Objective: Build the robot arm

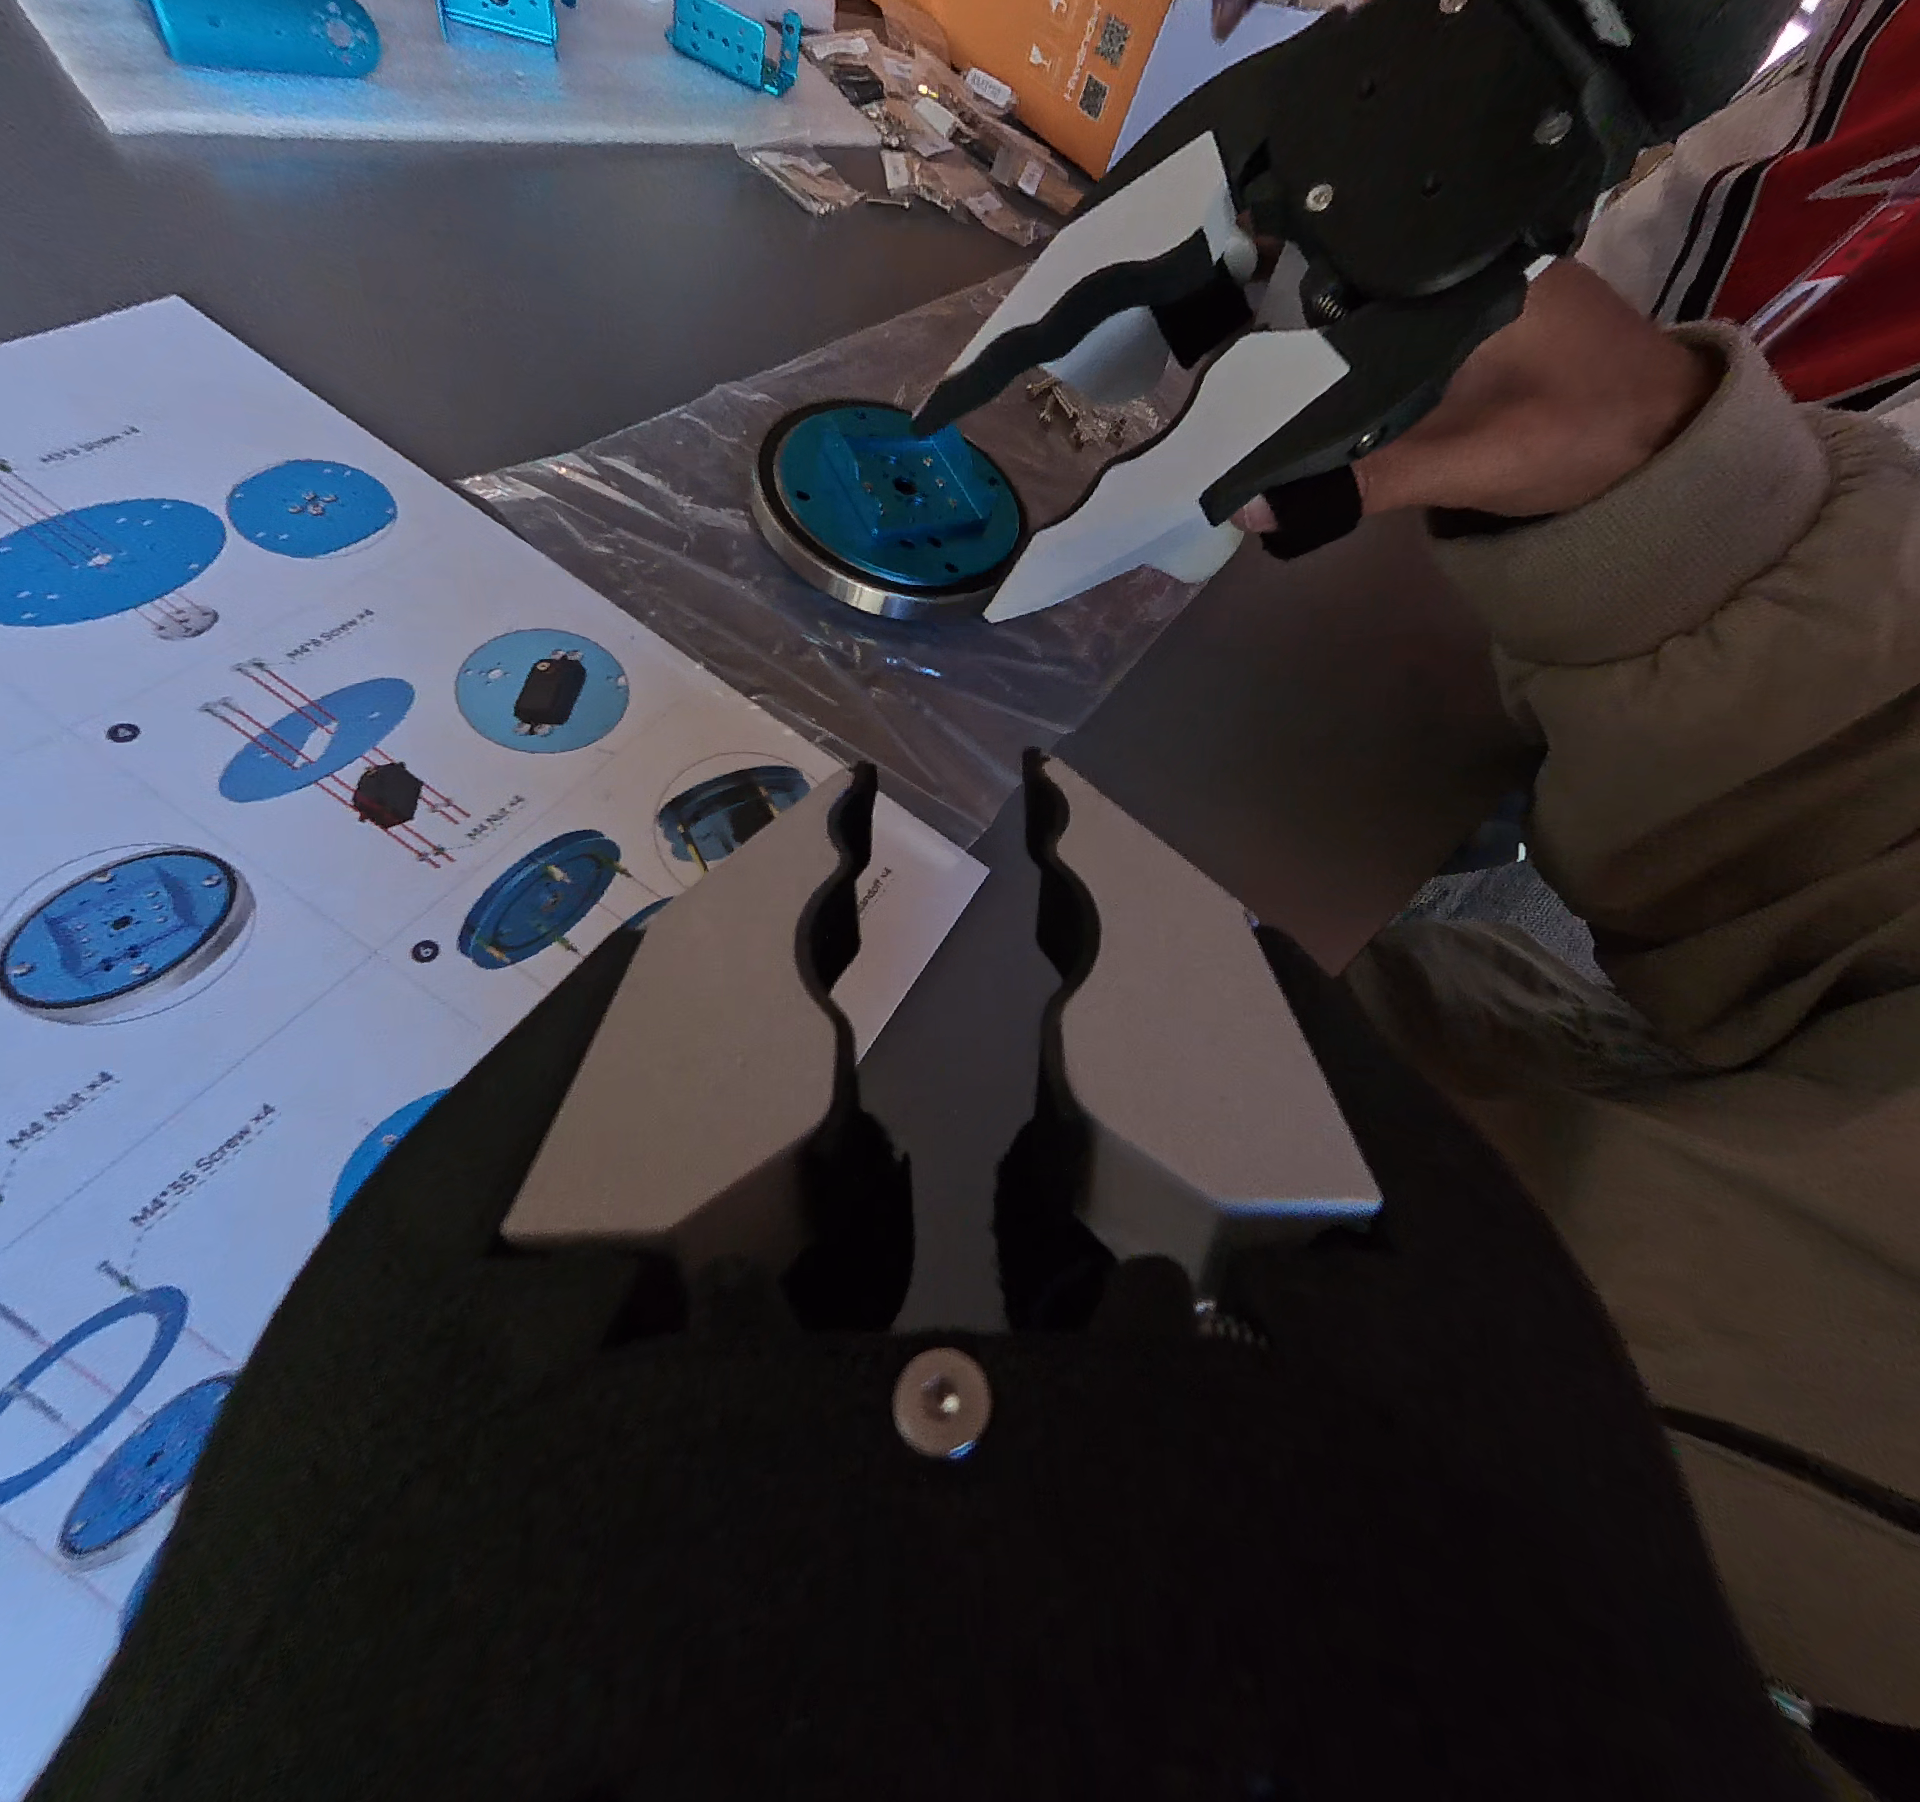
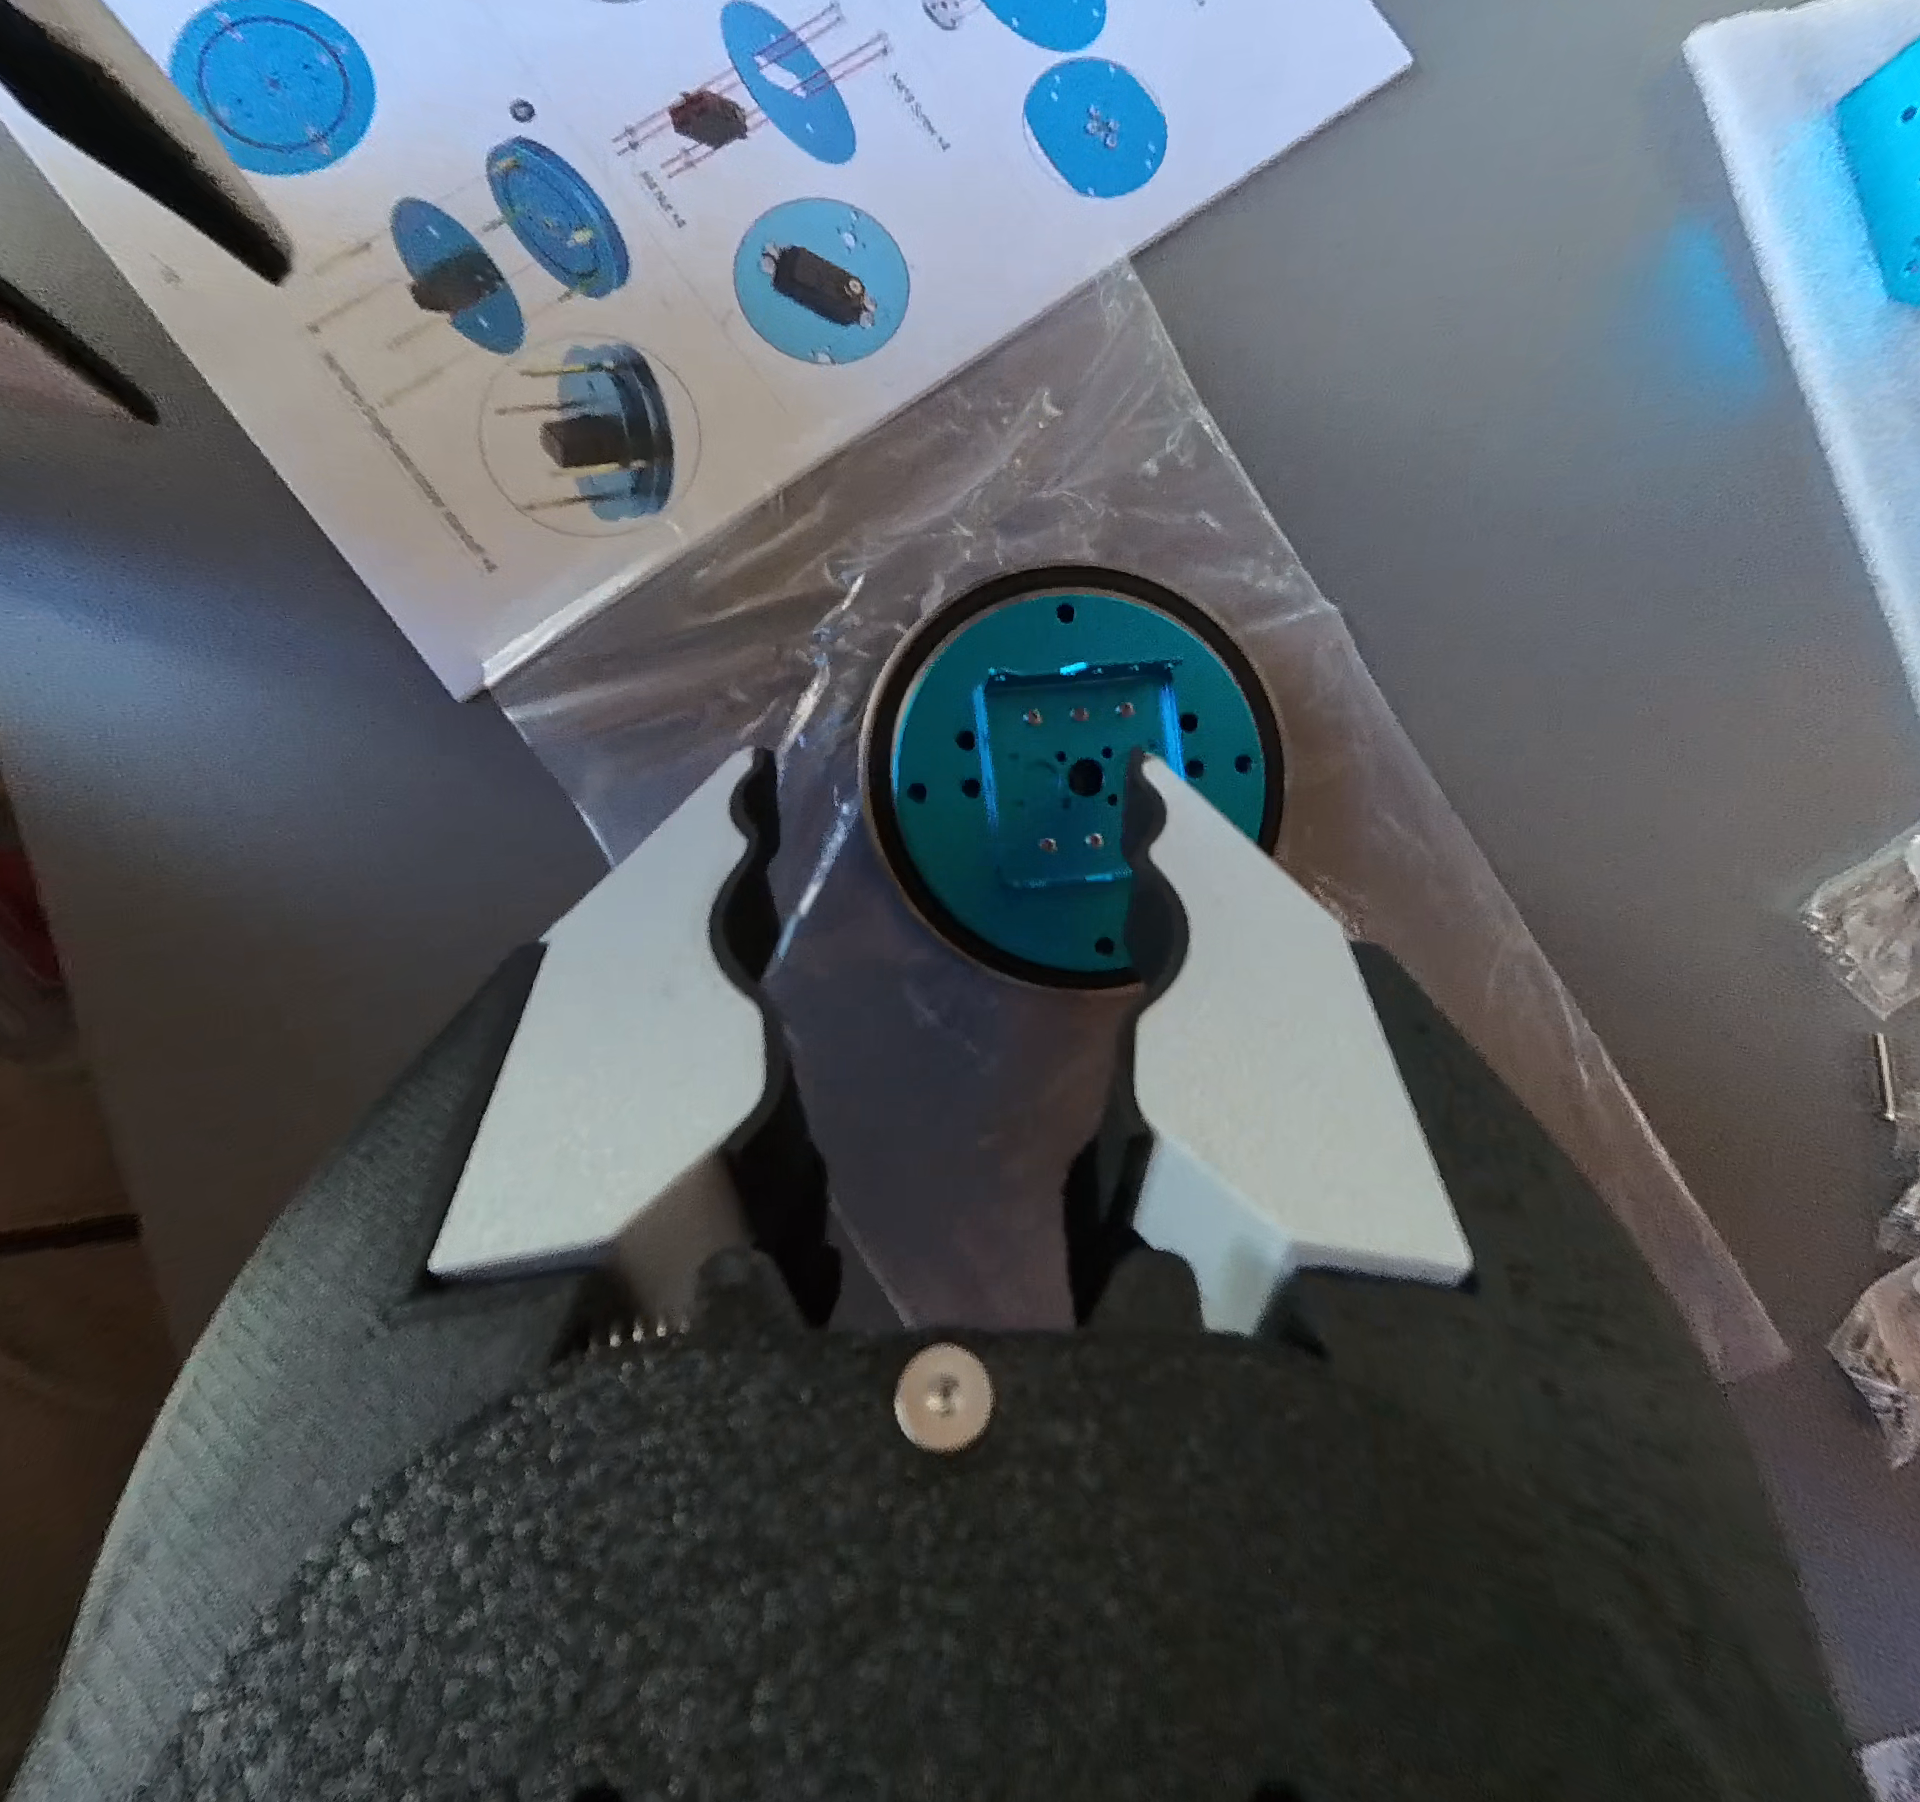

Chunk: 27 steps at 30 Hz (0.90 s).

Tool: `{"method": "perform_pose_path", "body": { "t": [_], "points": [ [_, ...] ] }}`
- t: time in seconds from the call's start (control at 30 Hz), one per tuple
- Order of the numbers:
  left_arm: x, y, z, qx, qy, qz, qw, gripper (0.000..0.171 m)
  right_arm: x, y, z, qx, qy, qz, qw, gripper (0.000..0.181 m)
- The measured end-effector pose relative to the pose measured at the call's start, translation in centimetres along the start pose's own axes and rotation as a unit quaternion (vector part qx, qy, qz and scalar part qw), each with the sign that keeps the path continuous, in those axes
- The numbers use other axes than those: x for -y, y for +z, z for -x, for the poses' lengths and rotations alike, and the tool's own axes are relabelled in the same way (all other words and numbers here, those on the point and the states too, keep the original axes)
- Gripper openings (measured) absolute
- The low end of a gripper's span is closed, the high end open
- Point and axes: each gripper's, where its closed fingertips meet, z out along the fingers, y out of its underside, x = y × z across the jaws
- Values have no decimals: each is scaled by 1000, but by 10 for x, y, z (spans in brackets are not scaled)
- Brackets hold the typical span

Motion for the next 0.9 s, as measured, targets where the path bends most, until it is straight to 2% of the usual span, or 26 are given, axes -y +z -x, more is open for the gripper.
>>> {"method": "perform_pose_path", "body": {
  "t": [0.17,0.33,0.53,0.8,0.9],
  "points": [
    [3,-5,-1,-6,-3,-8,1000,29,2,-1,3,-3,-16,16,1000,63],
    [4,-8,-2,-8,-4,-10,1000,29,-5,6,6,26,4,44,999,65],
    [7,-10,-4,-8,0,-14,1000,29,-10,11,6,16,-9,62,998,65],
    [6,-9,-6,-9,2,-11,1000,29,-9,11,4,1,-22,65,998,66],
    [6,-9,-8,-9,4,-11,1000,29,-8,10,10,19,-15,61,998,63]
  ]
}}
